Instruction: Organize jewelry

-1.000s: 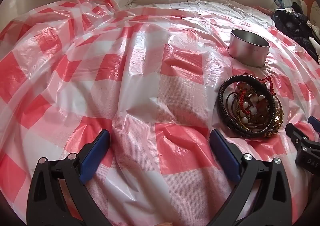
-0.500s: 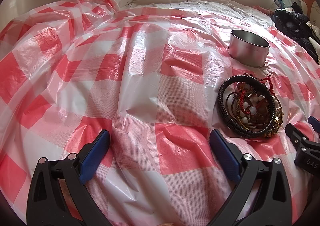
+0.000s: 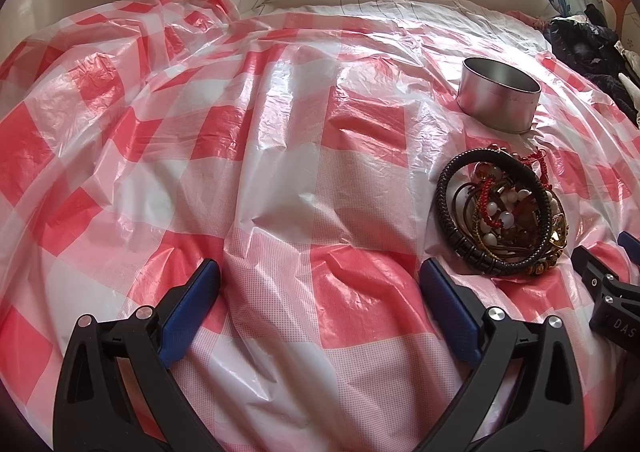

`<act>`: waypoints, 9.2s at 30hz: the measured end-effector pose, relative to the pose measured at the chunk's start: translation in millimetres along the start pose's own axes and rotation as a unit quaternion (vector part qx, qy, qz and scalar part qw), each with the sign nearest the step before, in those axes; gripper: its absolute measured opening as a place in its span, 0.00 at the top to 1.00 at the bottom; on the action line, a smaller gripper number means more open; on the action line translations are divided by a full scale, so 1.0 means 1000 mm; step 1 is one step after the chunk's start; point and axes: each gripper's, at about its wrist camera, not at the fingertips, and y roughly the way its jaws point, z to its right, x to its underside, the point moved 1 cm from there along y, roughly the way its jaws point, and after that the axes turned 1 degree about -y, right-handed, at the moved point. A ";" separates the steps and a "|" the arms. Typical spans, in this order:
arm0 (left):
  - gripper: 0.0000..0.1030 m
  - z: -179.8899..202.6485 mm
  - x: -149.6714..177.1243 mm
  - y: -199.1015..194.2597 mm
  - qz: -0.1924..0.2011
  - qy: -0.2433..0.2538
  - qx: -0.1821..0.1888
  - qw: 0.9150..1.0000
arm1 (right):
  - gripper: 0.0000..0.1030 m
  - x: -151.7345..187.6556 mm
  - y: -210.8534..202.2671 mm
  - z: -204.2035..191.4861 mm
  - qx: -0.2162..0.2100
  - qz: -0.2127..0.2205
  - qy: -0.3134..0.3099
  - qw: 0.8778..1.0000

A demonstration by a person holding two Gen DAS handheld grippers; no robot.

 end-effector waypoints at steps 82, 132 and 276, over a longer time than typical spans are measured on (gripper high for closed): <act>0.93 0.057 -0.048 0.004 0.007 0.195 0.135 0.971 | 0.07 -0.010 -0.028 -0.010 -0.049 0.046 -0.019 0.998; 0.94 -0.009 -0.076 0.000 0.019 0.035 0.143 0.989 | 0.62 -0.076 0.014 -0.036 -0.288 0.002 -0.011 0.958; 0.97 0.006 -0.093 -0.007 0.016 0.052 0.280 0.959 | 0.95 -0.086 -0.008 0.035 -0.392 0.057 0.129 0.909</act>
